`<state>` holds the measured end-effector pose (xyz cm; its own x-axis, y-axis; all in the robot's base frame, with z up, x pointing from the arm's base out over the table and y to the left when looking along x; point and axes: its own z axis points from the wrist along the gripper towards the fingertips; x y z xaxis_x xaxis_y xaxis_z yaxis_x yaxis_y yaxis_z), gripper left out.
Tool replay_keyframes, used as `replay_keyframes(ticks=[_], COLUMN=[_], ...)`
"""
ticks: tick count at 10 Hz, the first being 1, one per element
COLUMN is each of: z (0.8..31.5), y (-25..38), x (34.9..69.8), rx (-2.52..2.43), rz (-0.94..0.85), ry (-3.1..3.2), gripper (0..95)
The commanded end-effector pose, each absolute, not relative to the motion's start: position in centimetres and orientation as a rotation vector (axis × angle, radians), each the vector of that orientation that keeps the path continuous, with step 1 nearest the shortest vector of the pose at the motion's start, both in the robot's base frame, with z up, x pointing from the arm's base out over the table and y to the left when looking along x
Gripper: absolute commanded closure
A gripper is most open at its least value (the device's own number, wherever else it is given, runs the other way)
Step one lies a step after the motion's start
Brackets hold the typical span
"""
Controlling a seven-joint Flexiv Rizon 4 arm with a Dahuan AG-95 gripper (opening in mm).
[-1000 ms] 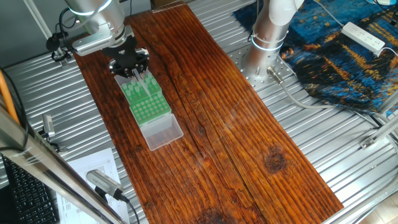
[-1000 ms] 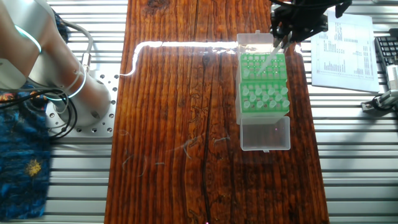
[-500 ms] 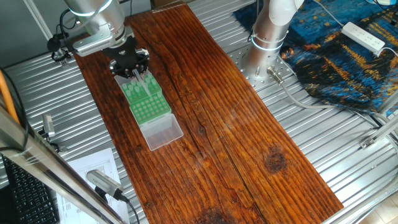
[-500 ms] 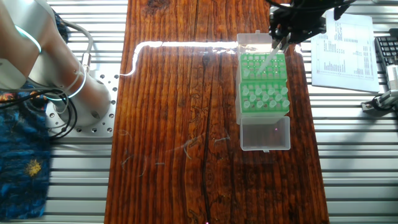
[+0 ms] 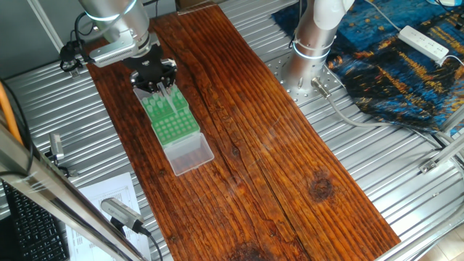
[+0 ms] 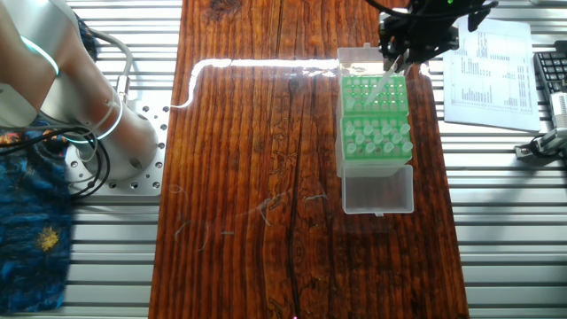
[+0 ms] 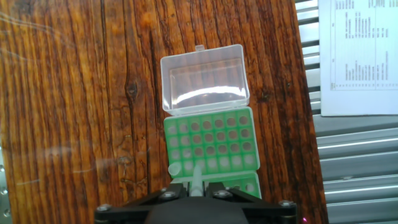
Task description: Transfer all large pipette tips from one holder to another
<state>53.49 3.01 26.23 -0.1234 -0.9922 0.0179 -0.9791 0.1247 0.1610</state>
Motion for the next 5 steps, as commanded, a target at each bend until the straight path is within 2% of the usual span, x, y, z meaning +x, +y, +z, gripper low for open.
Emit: replay_keyframes(ticks=[1, 2, 5], z=[26.01, 25.87, 25.83], y=[2.81, 2.73, 2.74], x=[53.21, 53.1, 53.09], rx=[2.006, 2.005, 1.995], rz=[-0.168, -0.17, -0.169], ry=[-2.259, -2.262, -2.27], gripper=[95.0, 76.0, 76.0])
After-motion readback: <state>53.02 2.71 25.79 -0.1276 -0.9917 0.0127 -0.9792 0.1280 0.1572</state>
